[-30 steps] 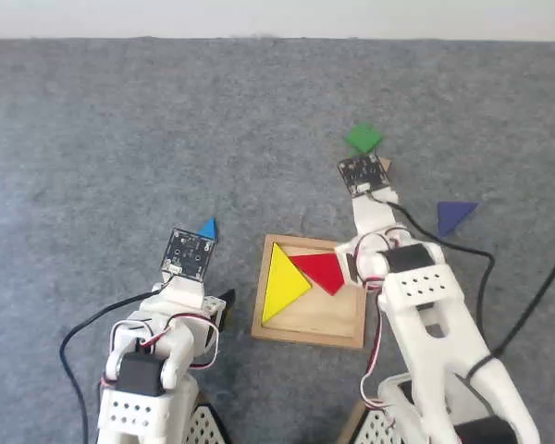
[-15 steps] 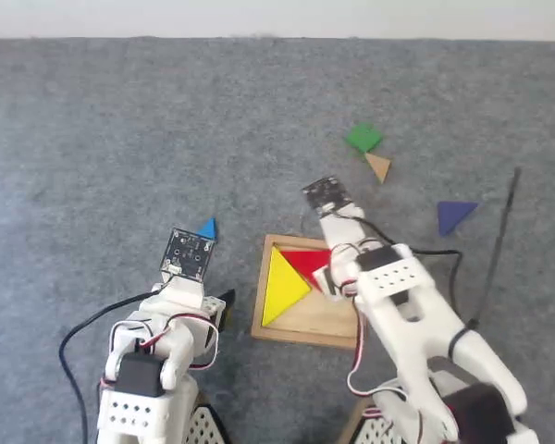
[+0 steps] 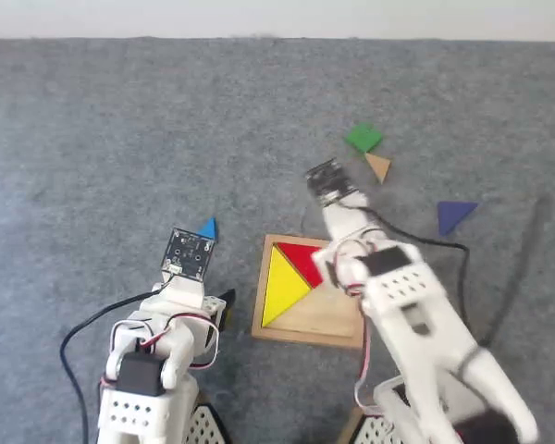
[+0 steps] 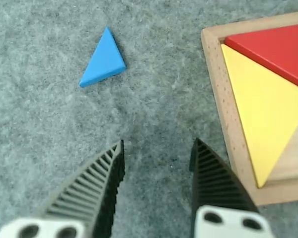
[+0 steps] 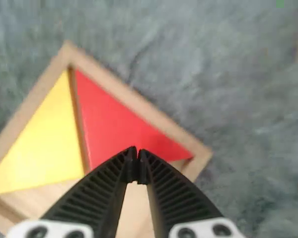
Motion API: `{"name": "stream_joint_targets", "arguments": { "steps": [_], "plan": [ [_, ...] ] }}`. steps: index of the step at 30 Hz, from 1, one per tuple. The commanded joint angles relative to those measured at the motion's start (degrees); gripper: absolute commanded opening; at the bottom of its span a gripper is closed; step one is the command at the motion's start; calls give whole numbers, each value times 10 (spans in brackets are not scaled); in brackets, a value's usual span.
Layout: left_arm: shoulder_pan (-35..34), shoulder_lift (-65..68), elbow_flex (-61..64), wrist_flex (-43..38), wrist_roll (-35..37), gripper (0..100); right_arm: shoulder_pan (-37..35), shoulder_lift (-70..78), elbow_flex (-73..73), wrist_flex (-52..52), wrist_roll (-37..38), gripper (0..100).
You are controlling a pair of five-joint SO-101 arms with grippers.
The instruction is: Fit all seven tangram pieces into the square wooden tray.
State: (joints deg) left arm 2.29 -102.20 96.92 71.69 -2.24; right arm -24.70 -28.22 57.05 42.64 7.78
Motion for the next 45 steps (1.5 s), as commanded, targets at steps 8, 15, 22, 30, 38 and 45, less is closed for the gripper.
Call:
{"name": "stream_joint_targets", "arguments": {
  "steps": [8,15,22,30,38,45],
  "plan": [
    [3,-4,-4,-3,-1,207,180,-304,-23,223,47,15],
    [3,-4,-4,-3,-1,207,238,-202,-54,349,96,74],
    [3,-4,-4,-3,-1,207,154,-79,-58,369,16,74],
    [3,-4,-4,-3,-1,207,151,-36,-73,365,12,116],
    [3,-4,-4,-3,-1,207,153,35,-71,305,7,240],
    [3,-4,-4,-3,-1,207,153,145,-73,219,7,168]
  ]
}}
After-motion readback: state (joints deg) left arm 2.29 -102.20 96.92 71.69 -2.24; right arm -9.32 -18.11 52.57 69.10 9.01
